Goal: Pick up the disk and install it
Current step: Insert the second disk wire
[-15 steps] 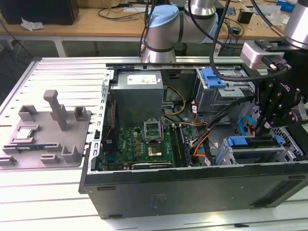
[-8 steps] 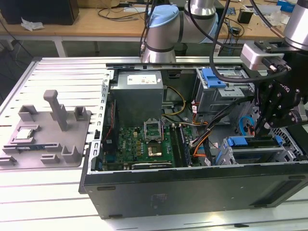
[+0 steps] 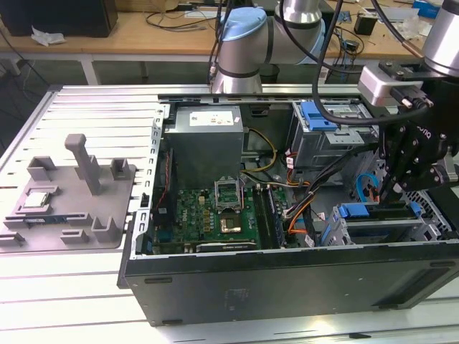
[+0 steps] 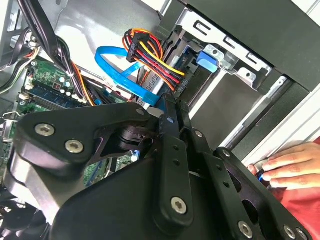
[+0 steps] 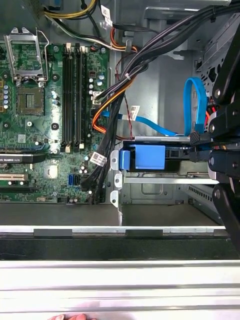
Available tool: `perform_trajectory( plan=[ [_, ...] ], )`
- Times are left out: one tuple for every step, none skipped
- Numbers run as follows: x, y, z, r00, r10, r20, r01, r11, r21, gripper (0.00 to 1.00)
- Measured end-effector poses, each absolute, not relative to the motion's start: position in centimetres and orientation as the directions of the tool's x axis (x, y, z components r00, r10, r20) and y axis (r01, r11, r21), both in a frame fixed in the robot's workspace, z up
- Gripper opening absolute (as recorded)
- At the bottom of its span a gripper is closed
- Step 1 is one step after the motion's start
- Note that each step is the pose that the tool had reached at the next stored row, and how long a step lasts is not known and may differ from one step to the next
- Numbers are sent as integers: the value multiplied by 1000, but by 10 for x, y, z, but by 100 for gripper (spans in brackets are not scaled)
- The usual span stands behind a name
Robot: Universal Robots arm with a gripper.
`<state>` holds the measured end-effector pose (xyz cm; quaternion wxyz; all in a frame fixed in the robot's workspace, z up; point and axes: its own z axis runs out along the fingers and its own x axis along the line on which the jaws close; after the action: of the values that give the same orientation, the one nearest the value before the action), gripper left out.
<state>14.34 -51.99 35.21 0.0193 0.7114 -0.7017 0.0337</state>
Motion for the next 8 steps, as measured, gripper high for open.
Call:
perform_trajectory(
  plan=[
    [143,-520,352,13,-997,75,-1000,-15,-20,16],
    [143,-520,352,14,-997,75,-1000,-15,-20,16],
    [143,-520,352,14,-997,75,-1000,-16,-20,16],
    [143,-520,352,15,-997,75,-1000,-16,-20,16],
    [143,-520,352,15,-997,75,-1000,-17,-20,16],
    [143,-520,351,16,-997,75,-1000,-17,-20,16],
    [143,-520,351,16,-997,75,-1000,-18,-20,16],
    [143,-520,351,17,-997,75,-1000,-18,-20,16]
  ],
)
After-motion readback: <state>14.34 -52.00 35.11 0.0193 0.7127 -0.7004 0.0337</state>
